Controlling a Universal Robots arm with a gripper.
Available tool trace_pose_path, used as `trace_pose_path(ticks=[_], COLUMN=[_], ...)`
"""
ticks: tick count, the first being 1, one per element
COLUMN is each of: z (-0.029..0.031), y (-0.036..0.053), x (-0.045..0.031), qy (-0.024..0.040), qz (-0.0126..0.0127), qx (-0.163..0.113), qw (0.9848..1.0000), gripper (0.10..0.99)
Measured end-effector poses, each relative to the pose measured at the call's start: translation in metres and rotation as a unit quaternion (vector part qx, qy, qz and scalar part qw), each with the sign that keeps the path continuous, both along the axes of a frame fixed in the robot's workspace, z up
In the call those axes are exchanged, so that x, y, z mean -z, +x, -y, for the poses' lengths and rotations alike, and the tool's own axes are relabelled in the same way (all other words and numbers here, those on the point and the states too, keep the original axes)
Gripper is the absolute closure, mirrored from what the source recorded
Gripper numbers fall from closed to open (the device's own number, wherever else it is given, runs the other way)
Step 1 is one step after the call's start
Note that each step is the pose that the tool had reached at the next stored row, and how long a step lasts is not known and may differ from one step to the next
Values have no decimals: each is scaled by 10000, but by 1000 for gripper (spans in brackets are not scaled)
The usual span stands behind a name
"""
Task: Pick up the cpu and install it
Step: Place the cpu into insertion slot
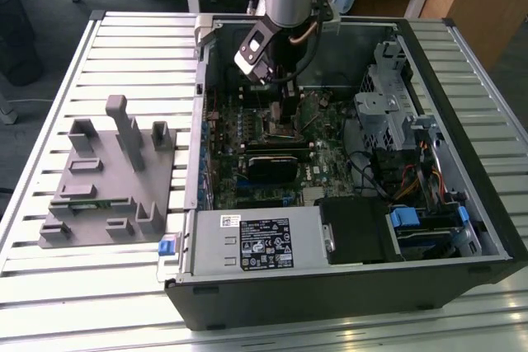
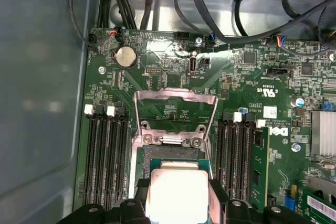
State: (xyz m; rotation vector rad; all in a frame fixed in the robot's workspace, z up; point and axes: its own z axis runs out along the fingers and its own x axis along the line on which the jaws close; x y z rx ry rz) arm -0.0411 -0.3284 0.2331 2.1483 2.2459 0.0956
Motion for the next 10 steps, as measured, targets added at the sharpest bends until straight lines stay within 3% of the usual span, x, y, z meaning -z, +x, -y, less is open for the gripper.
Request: trace_pose_path(ticks=[10], z=[-34], y=[0], x=[112], qy=[-1], qz=[0], qx=[3], qw=[10000], gripper=[561])
